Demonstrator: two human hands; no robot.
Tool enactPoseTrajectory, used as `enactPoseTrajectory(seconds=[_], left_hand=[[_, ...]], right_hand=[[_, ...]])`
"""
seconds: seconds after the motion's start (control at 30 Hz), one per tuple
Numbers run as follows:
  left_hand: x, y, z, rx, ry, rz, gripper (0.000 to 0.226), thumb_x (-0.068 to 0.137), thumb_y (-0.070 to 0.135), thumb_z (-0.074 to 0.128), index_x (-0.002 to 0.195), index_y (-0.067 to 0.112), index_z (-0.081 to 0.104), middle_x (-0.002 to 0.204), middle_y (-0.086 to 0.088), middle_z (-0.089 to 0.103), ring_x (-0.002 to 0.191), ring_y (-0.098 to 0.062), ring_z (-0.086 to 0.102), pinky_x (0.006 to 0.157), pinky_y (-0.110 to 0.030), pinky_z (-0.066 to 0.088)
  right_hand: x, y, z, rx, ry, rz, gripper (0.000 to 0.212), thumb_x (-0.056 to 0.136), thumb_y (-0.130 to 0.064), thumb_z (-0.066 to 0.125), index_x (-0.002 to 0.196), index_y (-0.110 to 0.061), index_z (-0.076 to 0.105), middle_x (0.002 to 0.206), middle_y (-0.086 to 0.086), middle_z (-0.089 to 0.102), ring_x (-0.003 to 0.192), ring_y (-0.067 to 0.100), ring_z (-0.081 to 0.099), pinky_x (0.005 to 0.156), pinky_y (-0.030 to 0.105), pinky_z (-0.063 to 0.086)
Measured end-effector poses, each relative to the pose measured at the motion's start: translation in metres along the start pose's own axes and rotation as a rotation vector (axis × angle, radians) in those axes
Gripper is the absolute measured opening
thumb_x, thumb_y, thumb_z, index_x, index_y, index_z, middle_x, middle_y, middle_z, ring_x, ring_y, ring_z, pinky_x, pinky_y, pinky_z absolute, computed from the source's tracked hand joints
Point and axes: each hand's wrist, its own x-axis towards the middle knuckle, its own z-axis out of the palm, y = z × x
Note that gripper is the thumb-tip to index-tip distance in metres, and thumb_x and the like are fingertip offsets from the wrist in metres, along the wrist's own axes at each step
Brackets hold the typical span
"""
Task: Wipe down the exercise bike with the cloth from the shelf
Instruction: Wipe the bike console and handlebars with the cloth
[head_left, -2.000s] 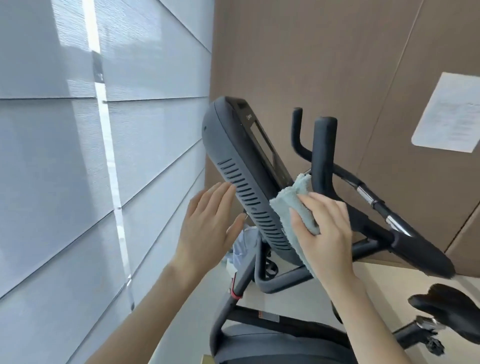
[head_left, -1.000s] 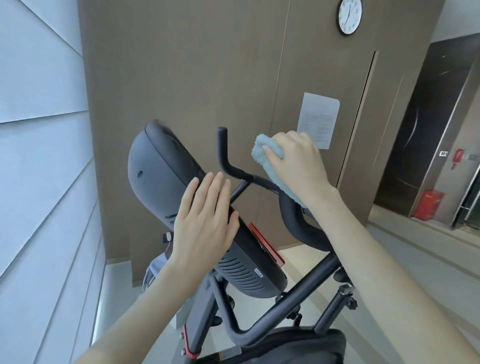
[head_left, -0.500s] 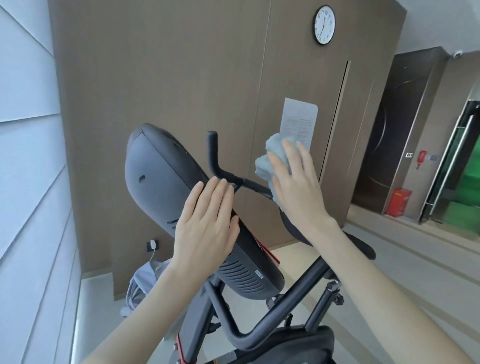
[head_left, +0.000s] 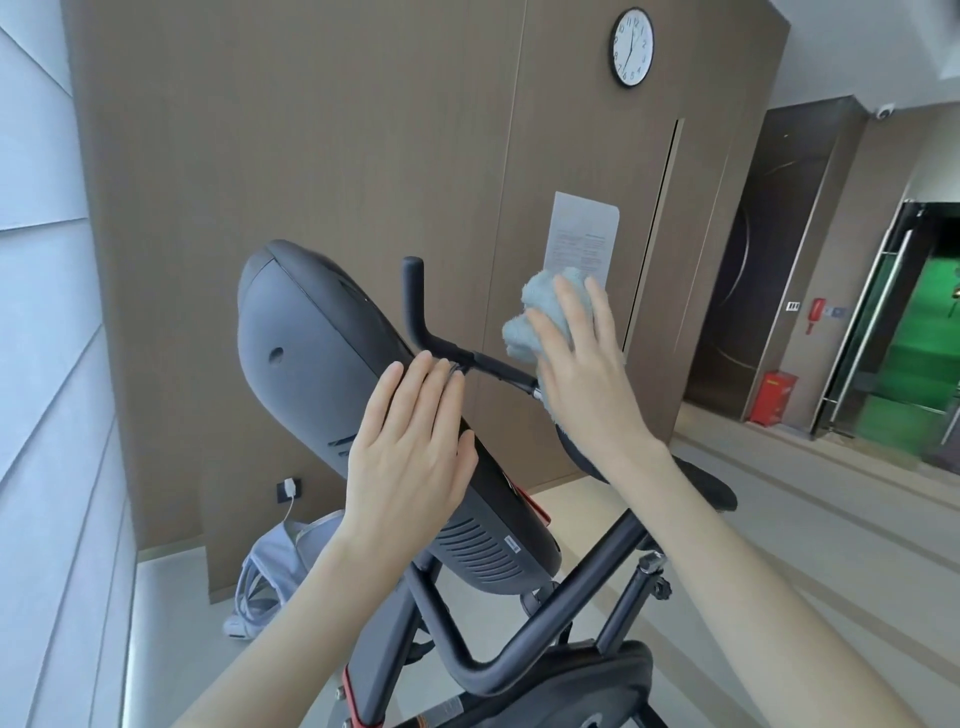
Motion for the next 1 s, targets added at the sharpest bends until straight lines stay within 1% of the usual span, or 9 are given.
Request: enactPoseTrajectory(seconds=[0.1,0.23,0.4,0.5,0.6,0.67,0.77,0.87,1.0], left_hand=[[0.000,0.001,-0.001,-0.012,-0.006,-0.009,0.044,0.089,0.024,0.054,0.125,-0.002,0.056,0.131,-0.016,0.057,0.130,-0.032,0.045,0.115,-0.045,0.024],[0.002,0.006,-0.002,-0.021,0.003,-0.036,0.041,0.088,0.023,0.055,0.122,-0.001,0.059,0.126,-0.015,0.059,0.128,-0.033,0.047,0.115,-0.046,0.024],[0.002,0.007,-0.001,-0.014,0.005,-0.043,0.040,0.086,0.021,0.056,0.120,-0.001,0.060,0.125,-0.015,0.060,0.127,-0.033,0.048,0.115,-0.045,0.023],[0.001,0.004,-0.001,-0.014,-0.011,-0.032,0.041,0.088,0.022,0.055,0.122,-0.001,0.058,0.127,-0.015,0.059,0.129,-0.032,0.046,0.115,-0.045,0.023],[0.000,0.004,0.000,-0.008,-0.014,-0.032,0.042,0.088,0.022,0.056,0.122,-0.001,0.058,0.128,-0.015,0.059,0.130,-0.032,0.045,0.115,-0.045,0.023],[0.000,0.005,-0.001,-0.011,-0.010,-0.038,0.041,0.088,0.022,0.056,0.122,-0.001,0.058,0.127,-0.015,0.059,0.130,-0.032,0.045,0.115,-0.045,0.023],[0.000,0.005,0.000,-0.018,0.005,-0.038,0.041,0.087,0.021,0.057,0.121,-0.002,0.059,0.126,-0.015,0.060,0.129,-0.032,0.047,0.114,-0.045,0.025],[0.000,0.005,0.000,-0.016,0.011,-0.038,0.041,0.086,0.021,0.057,0.120,-0.001,0.060,0.125,-0.014,0.061,0.128,-0.031,0.047,0.114,-0.044,0.024],[0.000,0.003,-0.001,-0.018,0.005,-0.029,0.040,0.086,0.021,0.058,0.120,0.000,0.060,0.124,-0.013,0.061,0.128,-0.031,0.047,0.115,-0.043,0.021]], right_hand=[[-0.023,-0.003,0.005,-0.072,-0.021,-0.005,0.053,0.086,-0.007,0.065,0.136,-0.006,0.046,0.150,0.020,0.030,0.138,0.045,0.023,0.102,0.048,0.039],[-0.041,-0.007,0.005,-0.127,-0.054,-0.034,0.063,0.081,-0.007,0.072,0.137,-0.002,0.044,0.147,0.021,0.035,0.135,0.047,0.029,0.102,0.050,0.038],[0.001,-0.003,-0.005,-0.103,-0.041,-0.069,0.040,0.084,-0.003,0.065,0.123,0.002,0.056,0.141,0.024,0.042,0.132,0.048,0.034,0.107,0.052,0.034],[0.032,0.000,-0.013,0.005,-0.058,-0.038,0.011,0.084,-0.006,0.064,0.093,0.000,0.065,0.111,0.020,0.061,0.112,0.042,0.051,0.092,0.047,0.046],[0.042,0.006,-0.013,0.169,-0.100,0.032,0.017,0.090,-0.017,0.059,0.092,-0.001,0.065,0.098,0.013,0.060,0.099,0.033,0.051,0.079,0.041,0.047],[0.036,0.007,-0.010,0.256,-0.032,0.050,0.018,0.090,-0.013,0.059,0.103,-0.003,0.066,0.104,0.014,0.060,0.103,0.033,0.050,0.086,0.037,0.044],[0.016,0.005,-0.004,0.326,0.048,0.075,0.034,0.091,-0.006,0.057,0.125,-0.006,0.055,0.132,0.018,0.047,0.125,0.033,0.039,0.106,0.031,0.030],[-0.013,-0.002,0.007,0.194,0.062,0.067,0.049,0.094,-0.010,0.051,0.142,-0.007,0.037,0.150,0.024,0.024,0.140,0.041,0.019,0.112,0.042,0.020],[-0.054,-0.009,0.016,-0.033,0.000,0.003,0.062,0.087,-0.008,0.065,0.141,-0.002,0.036,0.148,0.023,0.016,0.136,0.049,0.022,0.103,0.050,0.037]])
